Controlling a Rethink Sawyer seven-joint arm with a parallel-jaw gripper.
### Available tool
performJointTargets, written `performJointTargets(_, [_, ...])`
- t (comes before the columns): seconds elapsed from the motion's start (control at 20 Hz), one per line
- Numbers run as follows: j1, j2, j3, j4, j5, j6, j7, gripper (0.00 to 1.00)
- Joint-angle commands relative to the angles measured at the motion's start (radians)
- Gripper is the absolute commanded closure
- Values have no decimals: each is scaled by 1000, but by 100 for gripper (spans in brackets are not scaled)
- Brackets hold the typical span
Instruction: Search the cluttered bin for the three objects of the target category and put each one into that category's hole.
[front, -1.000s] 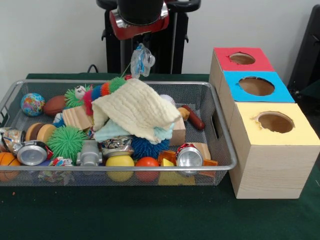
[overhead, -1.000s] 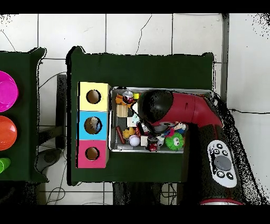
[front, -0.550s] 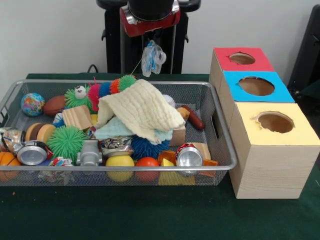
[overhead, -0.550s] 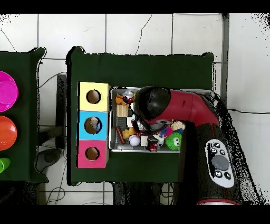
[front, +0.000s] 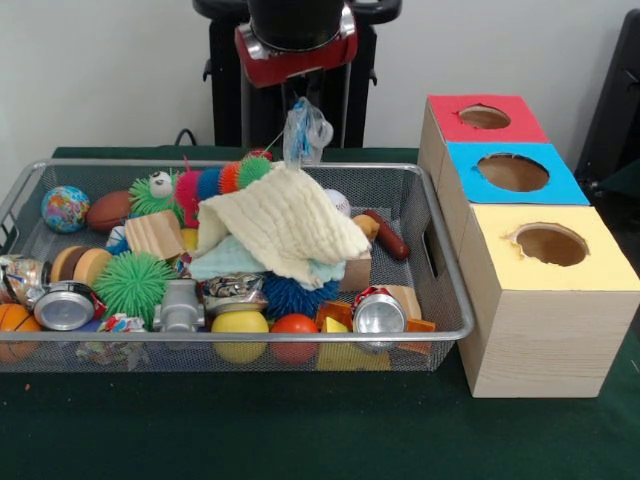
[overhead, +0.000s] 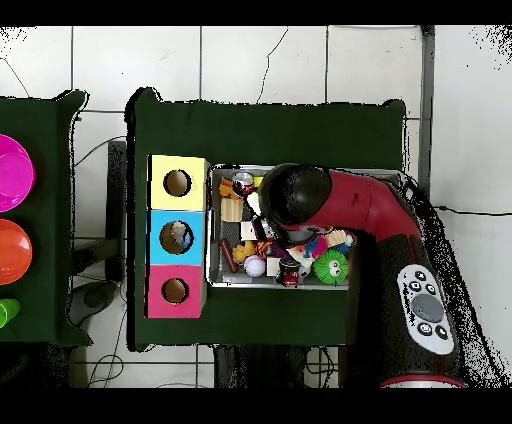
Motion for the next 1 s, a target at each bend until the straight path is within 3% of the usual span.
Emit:
performJointTargets(0.05, [-94,-8,207,161,165,-382,40,100])
performJointTargets(0.25, [-160,-10,310,227,209,-547,44,100])
performJointTargets(0.35, [-172,18,334,221,195,-608,57,100])
performJointTargets(0.4, [-227,81,337,214,158,-651,17,100])
performJointTargets(0.65, [-280,128,405,243,111,-774,36,100])
performJointTargets(1.0, [-315,142,435,283,63,-831,73,100])
